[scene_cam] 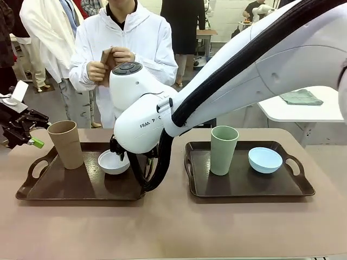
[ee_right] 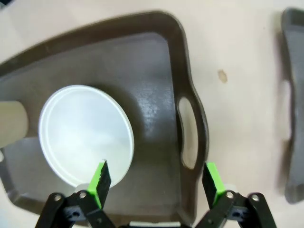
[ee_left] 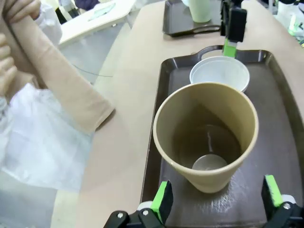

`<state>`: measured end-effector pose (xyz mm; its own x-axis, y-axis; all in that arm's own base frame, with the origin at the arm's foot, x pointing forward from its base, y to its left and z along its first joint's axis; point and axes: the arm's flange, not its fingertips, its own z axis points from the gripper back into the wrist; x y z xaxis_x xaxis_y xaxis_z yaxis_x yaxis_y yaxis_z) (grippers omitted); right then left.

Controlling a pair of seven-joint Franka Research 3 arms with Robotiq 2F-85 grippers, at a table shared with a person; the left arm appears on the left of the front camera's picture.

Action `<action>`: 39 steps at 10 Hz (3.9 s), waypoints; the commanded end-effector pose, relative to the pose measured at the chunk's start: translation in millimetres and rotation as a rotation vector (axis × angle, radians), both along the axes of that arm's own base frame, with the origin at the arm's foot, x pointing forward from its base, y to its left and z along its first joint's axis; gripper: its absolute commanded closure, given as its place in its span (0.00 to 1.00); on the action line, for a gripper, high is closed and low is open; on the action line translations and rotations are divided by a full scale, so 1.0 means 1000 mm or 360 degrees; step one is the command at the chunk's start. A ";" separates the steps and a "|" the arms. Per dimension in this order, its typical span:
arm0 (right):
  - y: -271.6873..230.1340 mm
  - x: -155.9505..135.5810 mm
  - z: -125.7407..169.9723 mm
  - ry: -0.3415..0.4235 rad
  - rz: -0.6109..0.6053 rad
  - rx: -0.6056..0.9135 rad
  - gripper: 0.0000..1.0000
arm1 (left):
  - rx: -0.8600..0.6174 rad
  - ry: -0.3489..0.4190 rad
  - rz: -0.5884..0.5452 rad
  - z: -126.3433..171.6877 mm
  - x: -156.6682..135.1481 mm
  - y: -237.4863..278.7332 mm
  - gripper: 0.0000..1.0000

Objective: Set up a tray with a mat and arrange the tableware.
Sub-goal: Pick up the Picnic Bowl and Reusable plastic cup from the Handle tray in front of the human's position and hold them in the air.

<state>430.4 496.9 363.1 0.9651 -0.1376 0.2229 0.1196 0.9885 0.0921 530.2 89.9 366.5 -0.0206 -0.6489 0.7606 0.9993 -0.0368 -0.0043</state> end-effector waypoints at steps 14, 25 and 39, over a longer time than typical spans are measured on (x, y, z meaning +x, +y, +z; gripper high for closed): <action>0.024 0.038 -0.023 -0.0022 0.0505 -0.0044 0.00 | -0.0145 -0.0091 -0.0023 -0.030 0.017 -0.045 0.00; 0.021 0.042 -0.027 0.0023 0.0570 0.0008 0.72 | -0.0136 0.0004 -0.0061 -0.060 0.024 -0.057 0.68; -0.001 0.000 0.104 0.0013 0.0529 0.0210 1.00 | -0.0153 0.0184 0.0043 0.046 -0.031 -0.026 1.00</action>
<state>447.6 516.8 438.6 0.9667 0.1451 0.2108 -0.1875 0.9622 0.1973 520.1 59.7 377.8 0.0473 -0.5786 0.8142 0.9944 -0.0495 -0.0929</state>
